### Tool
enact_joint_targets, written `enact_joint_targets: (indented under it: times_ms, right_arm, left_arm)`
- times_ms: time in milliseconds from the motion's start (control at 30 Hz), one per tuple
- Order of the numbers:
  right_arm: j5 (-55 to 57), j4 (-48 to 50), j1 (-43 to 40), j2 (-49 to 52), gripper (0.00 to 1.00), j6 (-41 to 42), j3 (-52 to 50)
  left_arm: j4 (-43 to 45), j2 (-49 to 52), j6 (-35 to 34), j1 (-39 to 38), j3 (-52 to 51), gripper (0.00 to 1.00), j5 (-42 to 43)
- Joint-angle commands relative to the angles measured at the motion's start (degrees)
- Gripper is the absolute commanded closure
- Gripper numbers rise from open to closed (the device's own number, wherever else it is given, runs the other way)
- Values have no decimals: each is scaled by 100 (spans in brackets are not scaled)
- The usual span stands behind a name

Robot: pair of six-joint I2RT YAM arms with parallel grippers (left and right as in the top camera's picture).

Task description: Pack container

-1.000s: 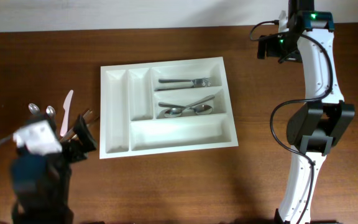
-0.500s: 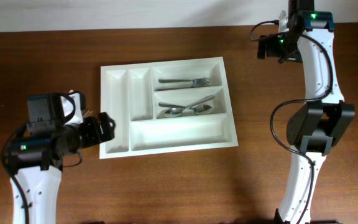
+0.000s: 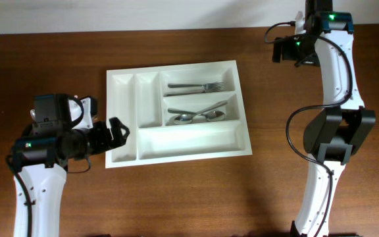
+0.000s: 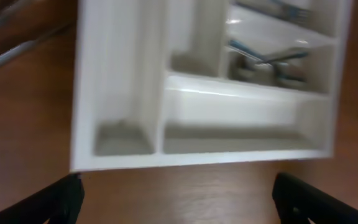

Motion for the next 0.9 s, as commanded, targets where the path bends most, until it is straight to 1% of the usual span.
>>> enact_joint_targets:
  times_ms: [0,67,200,300,433,500,533,667,700,867]
  right_arm:
    - [-28,15,-48,-22,1,-35,-4]
    - [-28,15,-46,-22,1,-37,-4]
    - [-28,15,-46,-22,1,-35,-4]
    - [-28,15,-46,-22,1,-35,-4]
    - [-28,15,-48,-22,1,-35,-4]
    - [-28,15,-48,-22,1,-35,-4]
    - [-28,15,-48,-22,1,-35,-4]
    - [-28,15,-46,-22,1,-35,-4]
    - [-28,15,-48,-22,1,-35,-4]
    - [-28,15,-48,-22,1,-35,-4]
  left_arm:
    - [-225,74,-634,243,127,1,-1185]
    - [-385,129,-1062,466,127,1,-1685]
    - [-459,284,-1416,863,127,1,-2081]
    - [-472,476,-1464,1069,127,1,-2341]
    - [-433,870,-1375,1235,127,1,-3161]
    - [-295,1088,-859,1241,125,1,-3488]
    - [-179,1215,-417,1241,125,1,-3547]
    - [155,1705,1088,1241,125,1,-3541]
    - [245,1878,1593,1241,125,1,-3534]
    - [476,2444,3112,1241,122,1,-3532]
